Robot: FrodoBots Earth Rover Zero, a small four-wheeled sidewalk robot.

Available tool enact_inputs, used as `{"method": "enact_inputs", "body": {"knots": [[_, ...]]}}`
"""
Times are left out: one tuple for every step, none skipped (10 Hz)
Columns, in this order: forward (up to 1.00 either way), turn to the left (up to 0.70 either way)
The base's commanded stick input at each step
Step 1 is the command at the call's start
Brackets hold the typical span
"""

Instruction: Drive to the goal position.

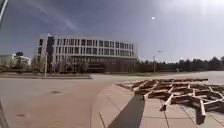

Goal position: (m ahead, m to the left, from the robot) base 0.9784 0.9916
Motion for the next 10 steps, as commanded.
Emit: {"method": "enact_inputs", "body": {"knots": [[0.05,0.0],[0.05,0.0],[0.05,0.0],[0.05,0.0],[0.05,0.0],[0.05,0.0],[0.05,0.0],[0.05,0.0],[0.05,0.0],[0.05,0.0]]}}
